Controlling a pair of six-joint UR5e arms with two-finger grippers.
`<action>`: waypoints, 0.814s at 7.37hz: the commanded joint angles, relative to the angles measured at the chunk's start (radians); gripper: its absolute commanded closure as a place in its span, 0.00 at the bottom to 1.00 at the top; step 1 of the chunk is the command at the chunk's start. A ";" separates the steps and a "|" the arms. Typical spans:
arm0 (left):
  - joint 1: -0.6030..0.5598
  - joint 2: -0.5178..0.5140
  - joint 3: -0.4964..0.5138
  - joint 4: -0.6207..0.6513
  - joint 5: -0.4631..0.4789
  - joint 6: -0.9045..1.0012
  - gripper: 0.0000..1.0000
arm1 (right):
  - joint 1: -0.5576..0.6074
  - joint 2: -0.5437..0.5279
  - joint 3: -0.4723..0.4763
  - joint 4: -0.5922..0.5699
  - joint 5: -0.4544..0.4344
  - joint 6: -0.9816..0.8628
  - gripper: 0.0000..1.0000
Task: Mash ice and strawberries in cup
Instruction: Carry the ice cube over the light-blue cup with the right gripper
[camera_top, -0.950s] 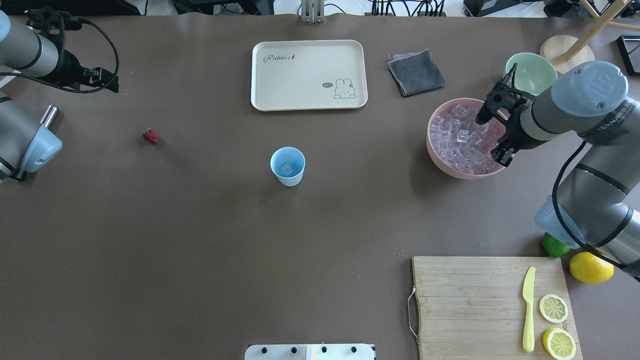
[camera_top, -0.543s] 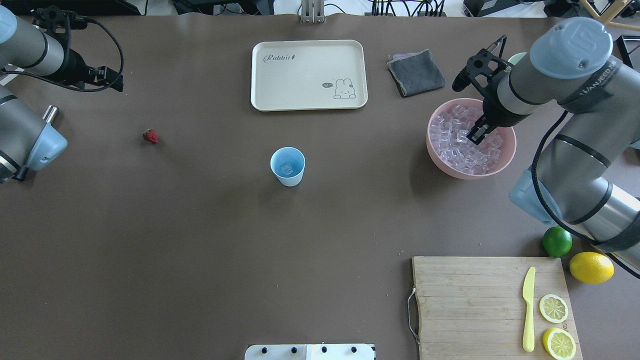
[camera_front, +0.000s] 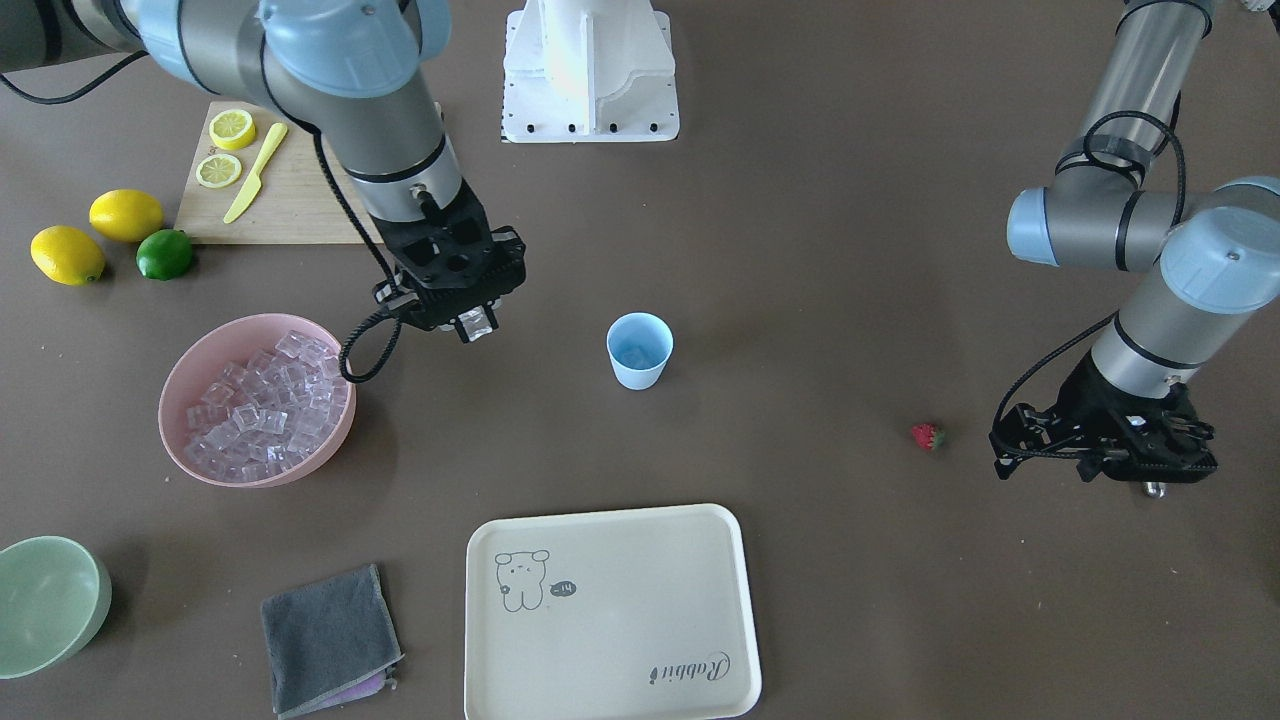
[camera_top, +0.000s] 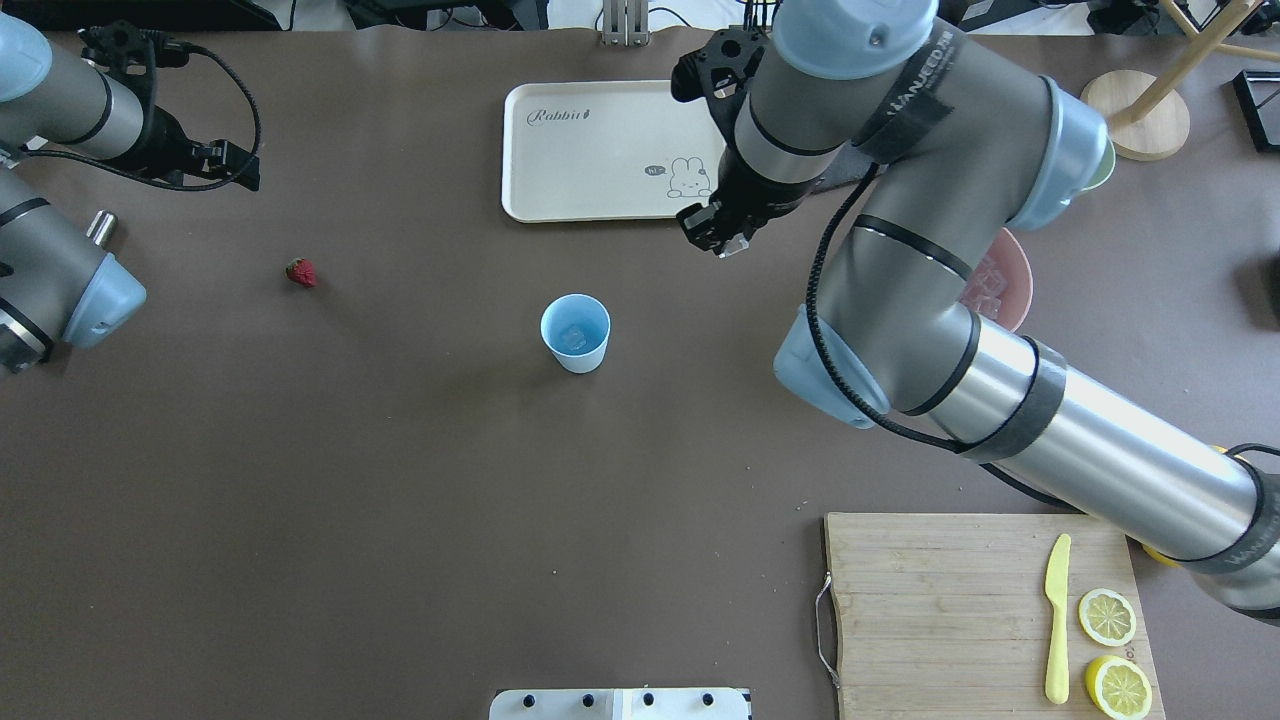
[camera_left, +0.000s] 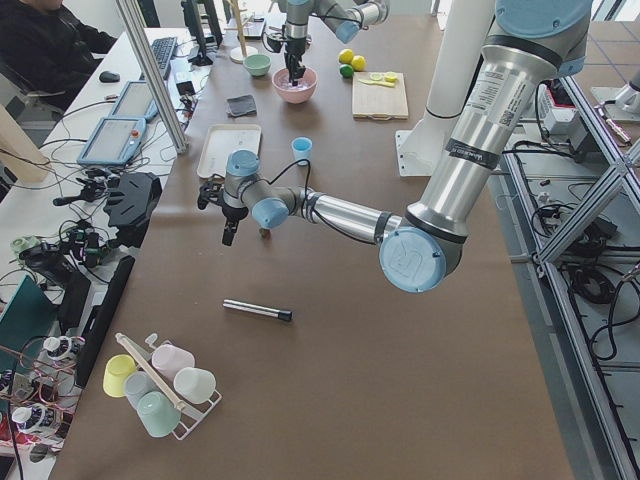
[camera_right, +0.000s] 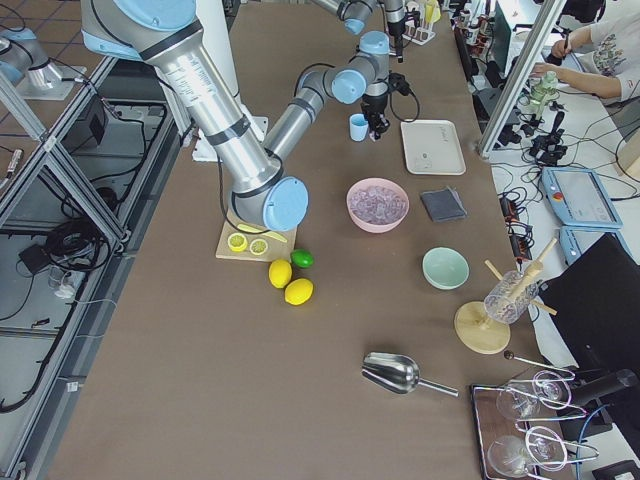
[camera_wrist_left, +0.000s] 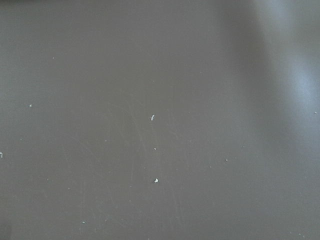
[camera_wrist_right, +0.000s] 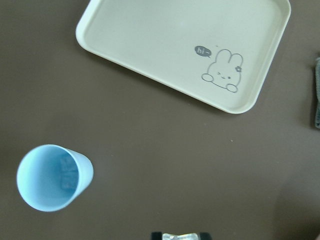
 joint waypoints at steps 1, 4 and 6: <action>0.009 0.000 0.000 0.000 0.001 -0.004 0.02 | -0.103 0.125 -0.123 0.025 -0.092 0.127 1.00; 0.017 0.001 0.000 0.000 0.001 -0.004 0.02 | -0.167 0.132 -0.166 0.062 -0.205 0.168 1.00; 0.020 0.001 -0.003 -0.002 0.001 -0.005 0.02 | -0.202 0.146 -0.239 0.153 -0.254 0.169 1.00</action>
